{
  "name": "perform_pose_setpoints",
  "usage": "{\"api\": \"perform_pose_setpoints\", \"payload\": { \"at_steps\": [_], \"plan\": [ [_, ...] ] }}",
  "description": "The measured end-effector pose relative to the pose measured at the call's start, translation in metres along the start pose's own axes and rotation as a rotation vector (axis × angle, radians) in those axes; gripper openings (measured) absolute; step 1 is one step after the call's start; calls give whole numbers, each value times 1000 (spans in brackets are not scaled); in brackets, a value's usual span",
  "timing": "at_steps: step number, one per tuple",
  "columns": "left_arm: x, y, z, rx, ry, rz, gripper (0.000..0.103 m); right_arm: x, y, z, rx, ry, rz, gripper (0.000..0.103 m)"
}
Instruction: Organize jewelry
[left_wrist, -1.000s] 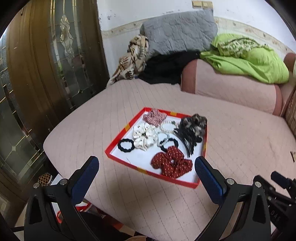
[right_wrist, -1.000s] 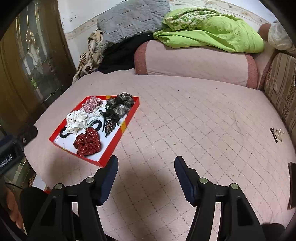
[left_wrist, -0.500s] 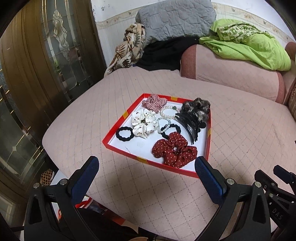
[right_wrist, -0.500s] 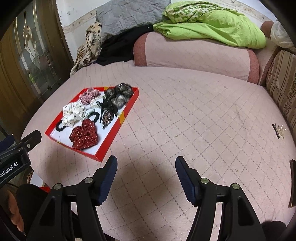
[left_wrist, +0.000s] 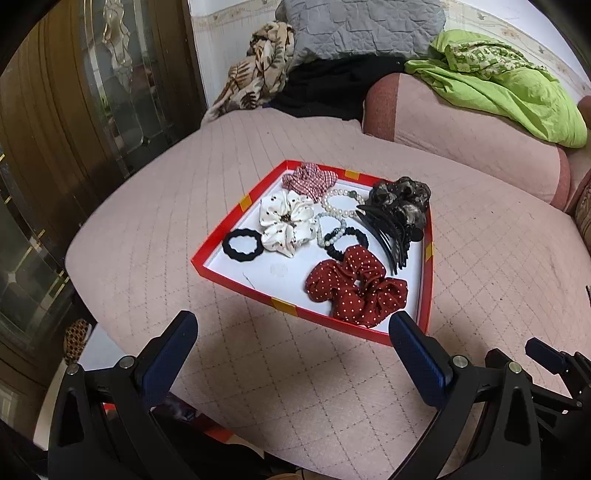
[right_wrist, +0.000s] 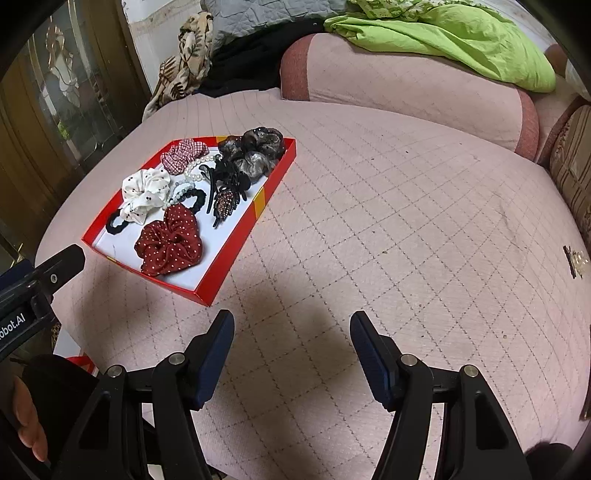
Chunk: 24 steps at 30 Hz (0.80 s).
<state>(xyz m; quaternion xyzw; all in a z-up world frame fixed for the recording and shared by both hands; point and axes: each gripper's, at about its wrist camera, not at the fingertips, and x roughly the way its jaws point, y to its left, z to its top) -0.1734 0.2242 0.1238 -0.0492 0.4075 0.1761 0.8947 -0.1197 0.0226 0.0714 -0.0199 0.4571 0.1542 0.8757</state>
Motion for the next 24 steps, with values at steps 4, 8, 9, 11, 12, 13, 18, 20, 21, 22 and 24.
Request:
{"api": "perform_pose_setpoints", "payload": {
  "at_steps": [4, 8, 9, 11, 12, 13, 18, 20, 21, 22, 24],
  "plan": [
    [8, 4, -3, -13, 28, -42, 103, 3, 4, 1, -5, 3, -18, 70],
    [14, 6, -4, -15, 42, -74, 103, 4, 8, 1, -10, 1, -30, 70],
    [14, 6, -4, -16, 43, -78, 103, 5, 9, 1, -12, -1, -32, 70],
    [15, 7, -5, -16, 45, -88, 103, 4, 11, 1, -17, -7, -38, 70],
    [16, 7, -5, -17, 47, -94, 103, 4, 12, 1, -19, -9, -40, 70],
    [16, 7, -5, -17, 48, -100, 103, 4, 12, 1, -20, -13, -44, 70],
    [13, 4, -7, -2, 46, -108, 103, 1, 11, 2, -11, -23, -55, 70],
    [12, 2, -7, 11, 46, -110, 103, 0, 9, 2, -5, -28, -57, 70],
    [12, 2, -7, 16, 45, -108, 103, -1, 9, 2, -2, -29, -57, 70],
    [11, 2, -6, 21, 44, -105, 103, -2, 8, 2, 0, -31, -58, 70],
    [10, 4, -5, 22, 38, -98, 103, -4, 6, 2, 6, -36, -61, 70]
  ]
}}
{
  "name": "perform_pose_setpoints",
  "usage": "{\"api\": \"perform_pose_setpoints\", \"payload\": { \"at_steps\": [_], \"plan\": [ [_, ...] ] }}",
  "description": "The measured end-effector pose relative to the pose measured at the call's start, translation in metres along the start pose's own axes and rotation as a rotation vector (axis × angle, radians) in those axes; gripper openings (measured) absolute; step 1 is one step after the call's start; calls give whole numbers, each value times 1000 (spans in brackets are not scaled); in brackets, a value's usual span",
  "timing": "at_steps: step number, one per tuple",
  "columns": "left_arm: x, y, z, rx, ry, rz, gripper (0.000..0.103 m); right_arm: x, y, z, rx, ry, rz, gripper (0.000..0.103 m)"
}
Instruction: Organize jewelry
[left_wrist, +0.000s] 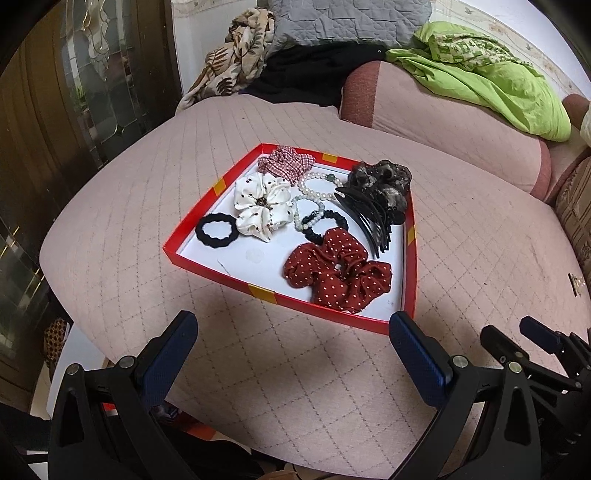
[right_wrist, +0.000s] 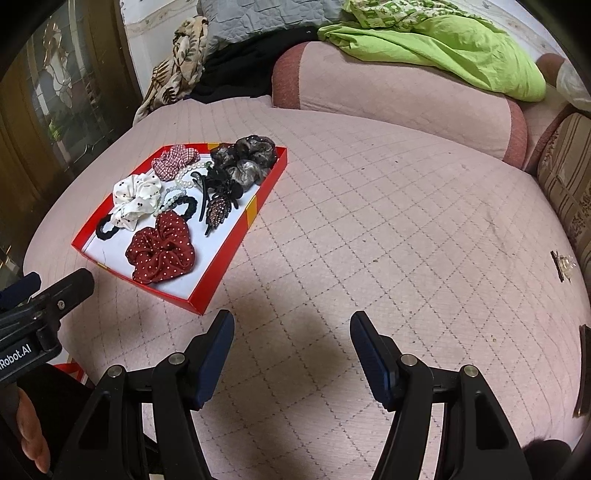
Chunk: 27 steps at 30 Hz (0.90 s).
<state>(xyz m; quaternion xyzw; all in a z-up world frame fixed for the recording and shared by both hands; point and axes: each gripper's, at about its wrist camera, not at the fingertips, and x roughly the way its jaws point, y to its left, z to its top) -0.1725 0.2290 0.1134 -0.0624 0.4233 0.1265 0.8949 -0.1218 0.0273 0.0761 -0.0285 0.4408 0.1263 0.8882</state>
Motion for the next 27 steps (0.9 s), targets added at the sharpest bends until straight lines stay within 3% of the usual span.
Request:
{"api": "perform_pose_setpoints", "payload": {
  "at_steps": [12, 27],
  "plan": [
    [-19, 32, 14, -31, -58, 81, 103, -12, -4, 2, -8, -42, -32, 71],
    [-15, 22, 7, 20, -34, 58, 103, -13, 11, -2, -43, -41, -22, 72]
  ]
}}
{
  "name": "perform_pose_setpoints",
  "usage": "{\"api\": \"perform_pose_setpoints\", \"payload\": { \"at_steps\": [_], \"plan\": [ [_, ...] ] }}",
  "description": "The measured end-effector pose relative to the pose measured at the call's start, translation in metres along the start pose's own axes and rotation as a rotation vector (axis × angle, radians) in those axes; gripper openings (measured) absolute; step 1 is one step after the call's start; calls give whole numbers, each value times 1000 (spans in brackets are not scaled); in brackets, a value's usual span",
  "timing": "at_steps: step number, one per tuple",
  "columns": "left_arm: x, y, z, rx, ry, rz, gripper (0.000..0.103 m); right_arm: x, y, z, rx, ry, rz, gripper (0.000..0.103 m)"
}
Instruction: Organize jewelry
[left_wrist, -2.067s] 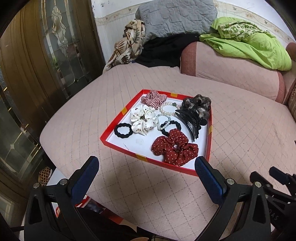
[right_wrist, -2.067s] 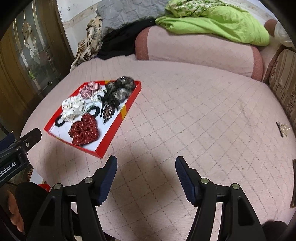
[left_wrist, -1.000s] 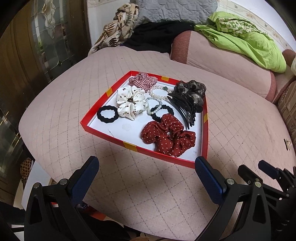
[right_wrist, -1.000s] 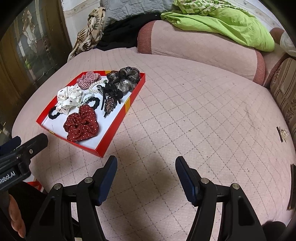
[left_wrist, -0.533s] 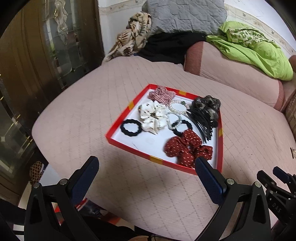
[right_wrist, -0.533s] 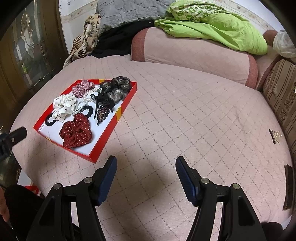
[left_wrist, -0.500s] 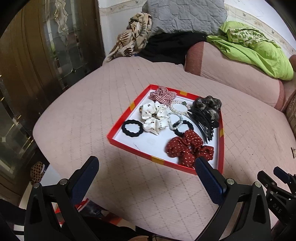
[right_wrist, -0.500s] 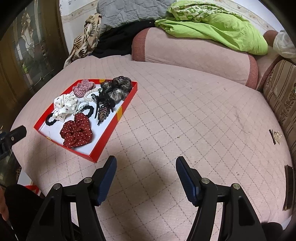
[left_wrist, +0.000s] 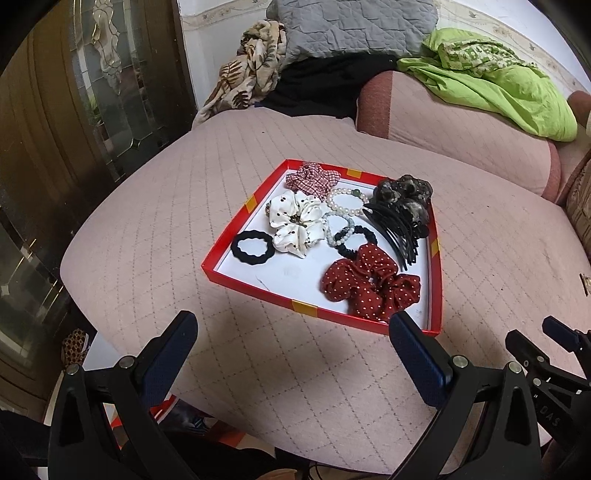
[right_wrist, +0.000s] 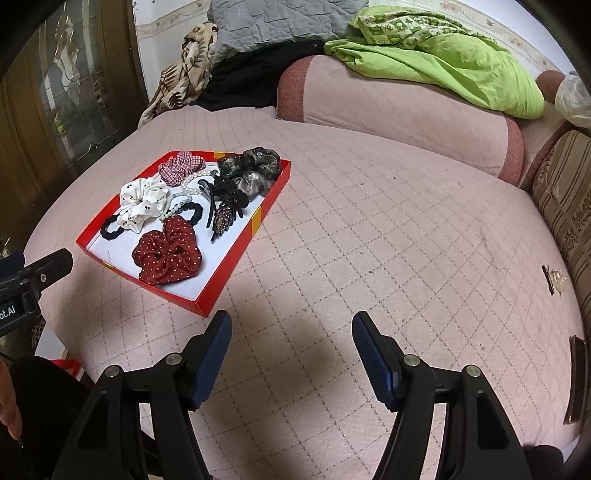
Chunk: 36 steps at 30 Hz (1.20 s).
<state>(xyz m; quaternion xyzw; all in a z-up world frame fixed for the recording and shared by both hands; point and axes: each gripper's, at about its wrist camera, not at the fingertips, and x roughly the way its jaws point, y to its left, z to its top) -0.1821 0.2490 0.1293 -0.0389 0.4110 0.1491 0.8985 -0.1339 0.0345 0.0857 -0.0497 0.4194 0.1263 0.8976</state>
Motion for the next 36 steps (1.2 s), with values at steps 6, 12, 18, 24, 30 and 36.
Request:
{"api": "perform_pose_setpoints", "payload": {
  "at_steps": [6, 12, 18, 24, 30, 36],
  "plan": [
    [2, -5, -3, 9, 10, -28, 103, 0, 4, -2, -10, 1, 1, 72],
    [1, -10, -5, 19, 12, -56, 103, -1, 8, -2, -15, -7, -1, 72],
    [2, -12, -6, 14, 22, -83, 103, -3, 7, -2, -12, -18, -1, 72],
    [3, -12, -8, 9, 24, -87, 103, -4, 7, -2, -8, -27, -4, 75],
    [4, -11, -8, -1, 28, -96, 103, -2, 9, -2, -12, -24, 0, 75],
    [4, -10, -9, -3, 25, -101, 103, -4, 10, -1, -15, -32, -5, 75]
  ]
}}
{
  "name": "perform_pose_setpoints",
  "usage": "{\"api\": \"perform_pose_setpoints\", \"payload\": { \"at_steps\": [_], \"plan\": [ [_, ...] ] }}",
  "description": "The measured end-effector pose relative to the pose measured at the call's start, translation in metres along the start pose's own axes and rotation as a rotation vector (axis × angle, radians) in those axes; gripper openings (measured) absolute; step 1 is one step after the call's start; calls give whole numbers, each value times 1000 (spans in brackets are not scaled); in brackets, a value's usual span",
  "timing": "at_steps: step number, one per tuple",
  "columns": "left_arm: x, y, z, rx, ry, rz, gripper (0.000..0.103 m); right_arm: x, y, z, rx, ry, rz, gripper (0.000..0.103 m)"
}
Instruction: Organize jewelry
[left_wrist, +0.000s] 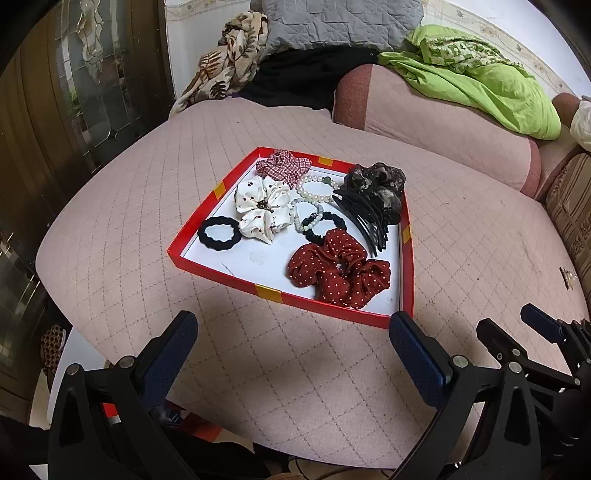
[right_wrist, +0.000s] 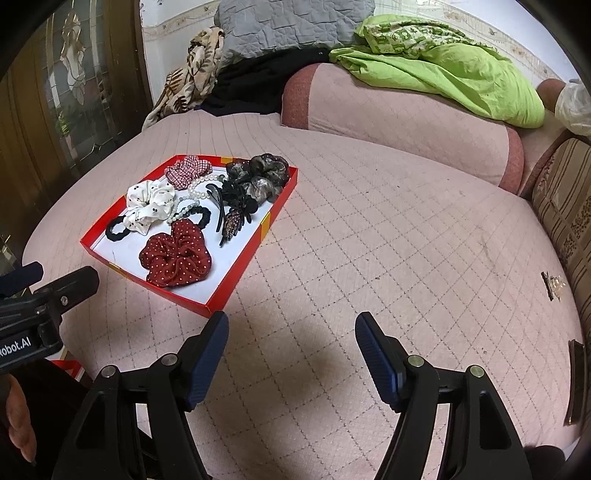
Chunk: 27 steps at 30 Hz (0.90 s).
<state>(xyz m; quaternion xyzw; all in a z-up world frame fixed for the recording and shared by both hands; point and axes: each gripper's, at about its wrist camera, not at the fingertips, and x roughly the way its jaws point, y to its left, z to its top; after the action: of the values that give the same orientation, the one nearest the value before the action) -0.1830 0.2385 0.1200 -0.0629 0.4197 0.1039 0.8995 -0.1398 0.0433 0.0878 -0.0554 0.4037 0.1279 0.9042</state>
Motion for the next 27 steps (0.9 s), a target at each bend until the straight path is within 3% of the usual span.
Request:
{"api": "perform_pose_setpoints", "payload": {
  "at_steps": [27],
  "plan": [
    [0, 0, -1, -49, -1, 2, 103, 1, 2, -3, -2, 4, 18, 76]
  ]
}}
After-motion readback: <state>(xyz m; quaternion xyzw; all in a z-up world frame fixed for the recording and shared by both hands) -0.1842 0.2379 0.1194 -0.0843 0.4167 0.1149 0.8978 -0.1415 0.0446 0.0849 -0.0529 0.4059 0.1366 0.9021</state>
